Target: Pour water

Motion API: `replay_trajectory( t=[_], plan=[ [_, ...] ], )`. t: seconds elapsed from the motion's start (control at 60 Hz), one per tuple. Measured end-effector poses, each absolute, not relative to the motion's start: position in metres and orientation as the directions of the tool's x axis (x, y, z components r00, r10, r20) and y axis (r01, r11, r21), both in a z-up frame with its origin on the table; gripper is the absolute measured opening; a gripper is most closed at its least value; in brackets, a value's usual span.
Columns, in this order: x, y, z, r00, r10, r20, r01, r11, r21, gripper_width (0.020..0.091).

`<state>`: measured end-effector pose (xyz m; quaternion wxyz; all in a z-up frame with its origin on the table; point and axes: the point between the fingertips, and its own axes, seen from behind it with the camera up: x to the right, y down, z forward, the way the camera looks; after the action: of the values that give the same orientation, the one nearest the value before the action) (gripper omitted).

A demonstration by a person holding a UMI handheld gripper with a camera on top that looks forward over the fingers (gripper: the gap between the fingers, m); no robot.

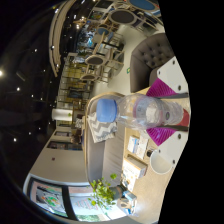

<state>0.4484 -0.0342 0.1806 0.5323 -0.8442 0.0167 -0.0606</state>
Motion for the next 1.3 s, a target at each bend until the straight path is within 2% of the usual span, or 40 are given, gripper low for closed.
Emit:
replay_trajectory(
  t=[0.117,0.3,0.5,0.583,0.767,0.8,0.833,0.883,0.917,0.95,1.033,1.3],
  plan=[
    [0.449,-0.028,0.149,0.995,-0.093,-0.036,-0.074,-0.441,-0.895,0.0369],
    [0.436,-0.021,0.105,0.996,-0.051,-0.075,-0.090,-0.458,-0.884,0.0370],
    [0.427,-0.020,0.071,0.999,-0.014,-0.049,-0.050,-0.469,-0.882,0.0378],
    [0.428,-0.023,0.077,1.000,-0.001,-0.028,-0.026,-0.435,-0.900,0.0384],
    [0.428,-0.031,0.068,0.999,-0.016,-0.030,-0.034,-0.465,-0.884,0.0508],
    [0.427,-0.034,0.063,0.999,-0.018,-0.035,-0.040,-0.492,-0.870,0.0572],
    [0.428,-0.040,0.062,0.999,-0.031,-0.036,-0.046,-0.508,-0.860,0.0672],
    [0.427,-0.047,0.063,0.999,-0.038,-0.032,-0.047,-0.525,-0.850,0.0812],
    [0.429,-0.054,0.063,0.998,-0.051,-0.023,-0.047,-0.543,-0.839,0.0864],
    [0.428,-0.062,0.065,0.998,-0.057,-0.017,-0.046,-0.561,-0.827,0.0841],
    [0.423,-0.085,0.078,0.997,-0.078,0.006,-0.041,-0.591,-0.805,0.0855],
    [0.359,-0.193,0.146,0.992,-0.111,0.060,-0.036,-0.702,-0.711,0.0850]
  ],
)
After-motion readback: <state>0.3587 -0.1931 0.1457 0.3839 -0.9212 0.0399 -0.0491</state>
